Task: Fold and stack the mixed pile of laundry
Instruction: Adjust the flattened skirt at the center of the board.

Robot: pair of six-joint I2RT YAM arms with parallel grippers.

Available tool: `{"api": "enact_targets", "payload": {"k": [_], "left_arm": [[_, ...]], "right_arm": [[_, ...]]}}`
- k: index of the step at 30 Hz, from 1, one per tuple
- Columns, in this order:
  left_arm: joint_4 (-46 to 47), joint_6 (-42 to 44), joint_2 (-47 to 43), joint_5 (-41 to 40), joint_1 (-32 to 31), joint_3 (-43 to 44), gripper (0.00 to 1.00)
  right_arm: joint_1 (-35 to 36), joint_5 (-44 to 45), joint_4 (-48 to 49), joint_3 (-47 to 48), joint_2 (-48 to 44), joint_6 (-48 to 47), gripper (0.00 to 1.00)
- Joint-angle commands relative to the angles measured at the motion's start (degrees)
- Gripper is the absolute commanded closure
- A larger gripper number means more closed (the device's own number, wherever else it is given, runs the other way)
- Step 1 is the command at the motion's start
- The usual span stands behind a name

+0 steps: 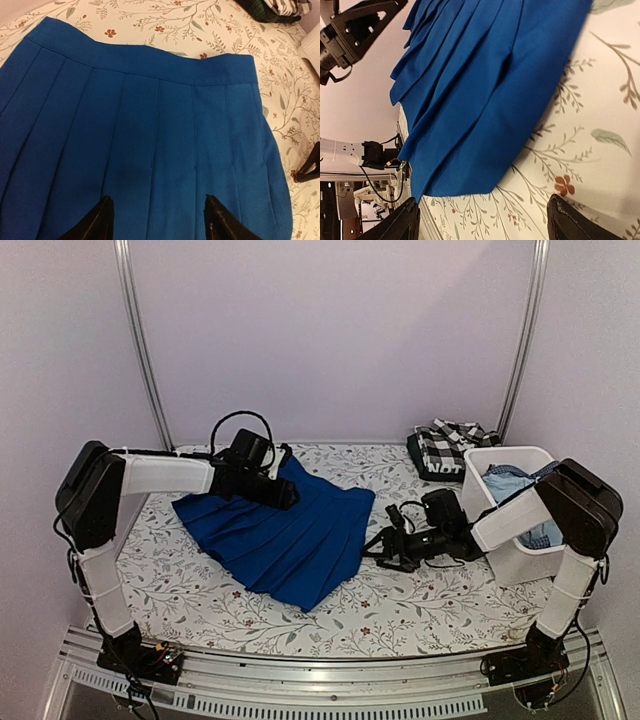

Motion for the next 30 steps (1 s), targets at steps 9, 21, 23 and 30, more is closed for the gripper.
{"api": "enact_targets", "payload": {"k": [9,21,23,30], "left_arm": [[4.05,0.41,12.2,0.2,-1.71,8.77,0.39],[1.43,-2.18,20.52,-1.89,0.3,13.4,0.39],[1.47,-1.71,19.88,-1.67,0.43,13.05,0.39],[2.15,-0.57,15.14,-0.22,1.33,11.08,0.38]], "right_arm": [[4.34,-6.08,28.18,5.7,20.05,15.91,0.15],[8.93,-15.48,75.35,3.96,17.99,46.82,0.33],[10.57,-16.35,66.75,5.18,11.28,43.45,0.33],[7.91,-16.26,41.31,4.26,-6.81,21.22,0.3]]}}
